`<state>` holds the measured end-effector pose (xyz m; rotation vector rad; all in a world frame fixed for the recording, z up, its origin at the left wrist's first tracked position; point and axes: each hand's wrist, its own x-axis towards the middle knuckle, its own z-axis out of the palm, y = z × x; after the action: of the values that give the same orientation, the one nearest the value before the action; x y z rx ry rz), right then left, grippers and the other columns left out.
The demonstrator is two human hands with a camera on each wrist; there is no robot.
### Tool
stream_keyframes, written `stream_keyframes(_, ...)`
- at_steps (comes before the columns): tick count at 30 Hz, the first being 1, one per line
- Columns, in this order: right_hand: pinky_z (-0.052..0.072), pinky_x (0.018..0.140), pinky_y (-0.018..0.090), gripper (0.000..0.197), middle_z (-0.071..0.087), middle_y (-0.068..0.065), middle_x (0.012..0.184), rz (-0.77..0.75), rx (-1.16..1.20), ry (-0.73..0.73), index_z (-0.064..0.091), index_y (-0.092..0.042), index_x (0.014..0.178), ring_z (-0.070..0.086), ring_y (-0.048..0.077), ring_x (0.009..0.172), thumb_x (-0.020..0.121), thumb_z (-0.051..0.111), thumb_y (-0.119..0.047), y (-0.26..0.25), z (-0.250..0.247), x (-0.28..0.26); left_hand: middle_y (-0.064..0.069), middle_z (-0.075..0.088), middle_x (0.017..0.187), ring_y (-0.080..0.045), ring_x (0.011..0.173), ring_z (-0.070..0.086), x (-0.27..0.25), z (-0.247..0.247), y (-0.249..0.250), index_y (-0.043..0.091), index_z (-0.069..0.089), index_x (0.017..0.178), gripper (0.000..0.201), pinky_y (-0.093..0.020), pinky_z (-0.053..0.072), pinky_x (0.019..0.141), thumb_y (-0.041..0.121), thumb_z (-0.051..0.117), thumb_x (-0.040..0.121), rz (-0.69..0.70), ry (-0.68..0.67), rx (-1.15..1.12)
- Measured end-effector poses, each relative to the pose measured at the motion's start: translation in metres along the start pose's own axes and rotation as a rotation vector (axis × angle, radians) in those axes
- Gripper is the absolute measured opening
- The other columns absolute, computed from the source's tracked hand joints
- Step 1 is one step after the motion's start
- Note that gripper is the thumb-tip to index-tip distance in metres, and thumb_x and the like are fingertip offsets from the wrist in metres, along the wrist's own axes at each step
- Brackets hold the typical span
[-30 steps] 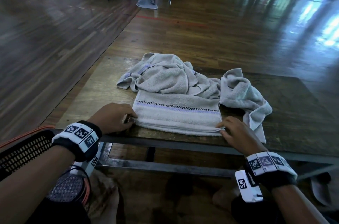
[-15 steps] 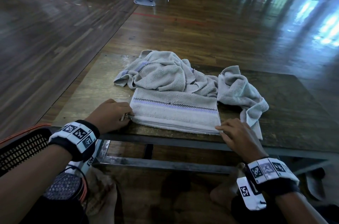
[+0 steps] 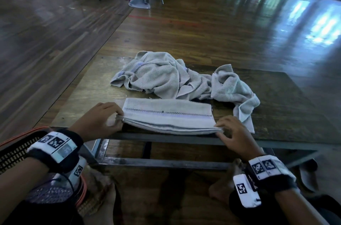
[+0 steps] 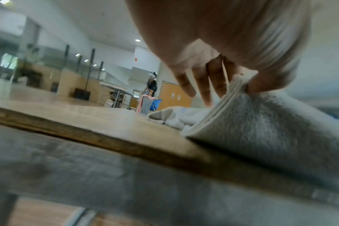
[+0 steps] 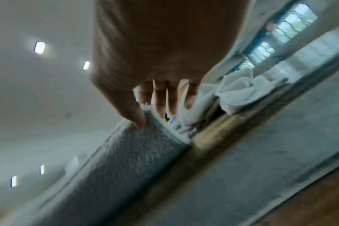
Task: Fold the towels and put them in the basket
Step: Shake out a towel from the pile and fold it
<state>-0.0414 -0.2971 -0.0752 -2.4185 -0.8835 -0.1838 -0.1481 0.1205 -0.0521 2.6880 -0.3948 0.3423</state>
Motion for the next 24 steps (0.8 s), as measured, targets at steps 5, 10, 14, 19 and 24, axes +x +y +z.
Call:
stream_keyframes(5, 0.048, 0.066, 0.012, 0.021, 0.069, -0.002, 0.085, 0.228, 0.632, 0.081, 0.067, -0.022, 0.092, 0.063, 0.003, 0.078, 0.087, 0.059, -0.003, -0.018, -0.041, 0.008, 0.014, 0.065, 0.085, 0.003, 0.072, 0.059, 0.008, -0.039, 0.015, 0.021, 0.062, 0.086, 0.021, -0.003, 0.042, 0.065, 0.0, 0.062, 0.084, -0.202, 0.156, -0.449)
stream_keyframes(10, 0.05, 0.069, 0.012, 0.019, 0.07, 0.0, 0.09, 0.254, 0.602, -0.013, 0.068, -0.021, 0.093, 0.064, 0.005, 0.082, 0.086, 0.061, -0.005, -0.021, -0.054, 0.019, 0.003, 0.069, 0.083, -0.008, 0.073, 0.063, 0.015, -0.054, 0.009, 0.024, 0.065, 0.087, 0.016, -0.011, 0.047, 0.064, 0.008, 0.064, 0.085, -0.276, -0.114, -0.423)
stream_keyframes(14, 0.047, 0.071, 0.008, 0.016, 0.067, -0.003, 0.092, 0.326, 0.397, -0.118, 0.065, -0.023, 0.093, 0.062, 0.007, 0.084, 0.085, 0.065, -0.008, -0.016, -0.037, 0.036, 0.001, 0.068, 0.086, -0.016, 0.081, 0.064, 0.025, -0.036, -0.001, 0.02, 0.064, 0.09, 0.012, -0.026, 0.05, 0.077, 0.01, 0.066, 0.083, -0.354, -0.193, -0.249)
stream_keyframes(19, 0.05, 0.086, 0.031, 0.017, 0.066, -0.003, 0.099, 0.375, 0.303, 0.032, 0.064, -0.02, 0.104, 0.061, 0.015, 0.095, 0.088, 0.062, -0.015, -0.012, -0.018, 0.062, -0.002, 0.064, 0.085, -0.02, 0.079, 0.06, 0.043, -0.016, -0.01, 0.021, 0.059, 0.09, 0.017, -0.029, 0.047, 0.073, 0.006, 0.063, 0.083, -0.33, 0.039, -0.172)
stream_keyframes(24, 0.043, 0.096, 0.048, 0.029, 0.061, 0.005, 0.11, 0.511, 0.061, 0.275, 0.055, -0.017, 0.116, 0.055, 0.026, 0.108, 0.087, 0.057, -0.021, -0.023, 0.012, 0.08, -0.018, 0.055, 0.124, -0.033, 0.113, 0.051, 0.053, 0.018, 0.002, 0.007, 0.051, 0.127, 0.045, -0.046, 0.044, 0.096, 0.011, 0.056, 0.083, -0.406, 0.184, -0.009)
